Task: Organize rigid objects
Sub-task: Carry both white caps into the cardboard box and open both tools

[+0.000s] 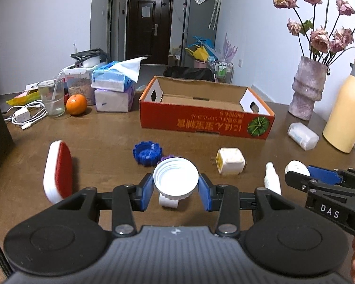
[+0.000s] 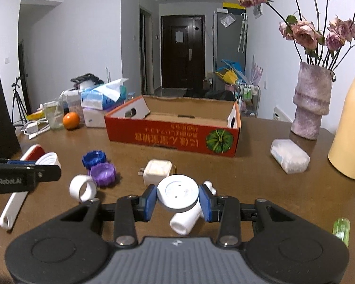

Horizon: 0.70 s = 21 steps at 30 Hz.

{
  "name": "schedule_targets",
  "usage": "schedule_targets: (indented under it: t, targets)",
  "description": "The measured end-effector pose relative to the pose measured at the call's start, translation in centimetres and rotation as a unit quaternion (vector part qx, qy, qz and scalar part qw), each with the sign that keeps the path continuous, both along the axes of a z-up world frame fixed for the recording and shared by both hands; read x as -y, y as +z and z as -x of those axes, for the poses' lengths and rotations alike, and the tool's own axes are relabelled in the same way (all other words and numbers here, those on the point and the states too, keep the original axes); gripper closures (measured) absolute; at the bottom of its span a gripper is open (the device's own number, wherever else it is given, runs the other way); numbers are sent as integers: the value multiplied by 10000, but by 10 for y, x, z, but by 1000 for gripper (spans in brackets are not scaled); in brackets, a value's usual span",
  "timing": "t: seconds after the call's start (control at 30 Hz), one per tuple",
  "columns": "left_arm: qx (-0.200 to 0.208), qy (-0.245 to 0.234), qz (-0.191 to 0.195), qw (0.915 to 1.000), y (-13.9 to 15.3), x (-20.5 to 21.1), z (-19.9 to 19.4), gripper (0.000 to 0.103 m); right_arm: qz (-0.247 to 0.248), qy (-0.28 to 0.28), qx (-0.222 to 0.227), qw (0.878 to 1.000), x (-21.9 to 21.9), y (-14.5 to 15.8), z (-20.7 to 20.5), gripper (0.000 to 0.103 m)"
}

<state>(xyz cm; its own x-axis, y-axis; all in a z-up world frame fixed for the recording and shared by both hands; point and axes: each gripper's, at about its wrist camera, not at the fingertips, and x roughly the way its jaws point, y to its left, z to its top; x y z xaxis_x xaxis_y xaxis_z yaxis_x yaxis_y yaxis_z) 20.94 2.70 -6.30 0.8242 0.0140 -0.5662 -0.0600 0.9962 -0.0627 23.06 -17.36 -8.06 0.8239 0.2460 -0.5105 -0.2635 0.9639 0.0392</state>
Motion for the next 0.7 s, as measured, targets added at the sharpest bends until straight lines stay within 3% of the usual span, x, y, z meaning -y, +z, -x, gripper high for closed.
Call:
schedule_targets:
  t: [0.7]
  targets:
    - [340, 170, 201, 9991, 30, 9, -77, 61, -249, -290, 396, 9985, -14, 23, -71, 65]
